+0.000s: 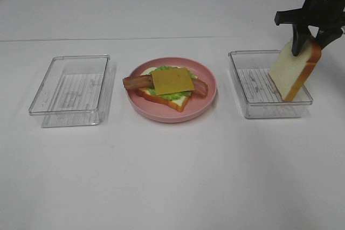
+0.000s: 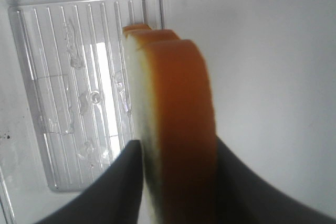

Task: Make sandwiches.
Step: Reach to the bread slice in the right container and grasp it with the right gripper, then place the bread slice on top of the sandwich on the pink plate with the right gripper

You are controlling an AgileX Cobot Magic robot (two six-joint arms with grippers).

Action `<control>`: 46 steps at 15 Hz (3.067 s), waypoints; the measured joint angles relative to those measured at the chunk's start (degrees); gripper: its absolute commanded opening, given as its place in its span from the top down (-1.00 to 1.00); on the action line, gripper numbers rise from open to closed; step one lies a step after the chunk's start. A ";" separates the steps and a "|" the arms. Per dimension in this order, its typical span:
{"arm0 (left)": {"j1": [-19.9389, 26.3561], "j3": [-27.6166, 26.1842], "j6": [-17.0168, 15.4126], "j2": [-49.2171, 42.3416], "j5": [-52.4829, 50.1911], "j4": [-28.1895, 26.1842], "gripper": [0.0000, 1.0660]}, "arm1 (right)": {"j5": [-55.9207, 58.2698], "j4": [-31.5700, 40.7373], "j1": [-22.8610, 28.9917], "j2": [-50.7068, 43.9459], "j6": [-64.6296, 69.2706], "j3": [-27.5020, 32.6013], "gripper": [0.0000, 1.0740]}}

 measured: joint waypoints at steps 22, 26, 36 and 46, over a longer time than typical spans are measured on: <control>0.00 0.00 0.00 0.00 -0.06 0.00 -0.49 | -15.01 39.48 16.62 -10.49 -5.27 11.40 1.00; 0.00 0.00 0.00 0.00 -0.06 0.00 -0.49 | -19.48 52.65 17.36 -6.30 -10.83 14.67 1.00; 0.00 0.00 0.00 0.00 -0.06 0.00 -0.49 | -25.61 45.32 17.36 0.06 -3.38 14.78 0.87; 0.00 0.00 0.00 0.00 -0.06 0.00 -0.49 | -21.54 32.83 17.36 -3.44 -0.86 14.84 -0.49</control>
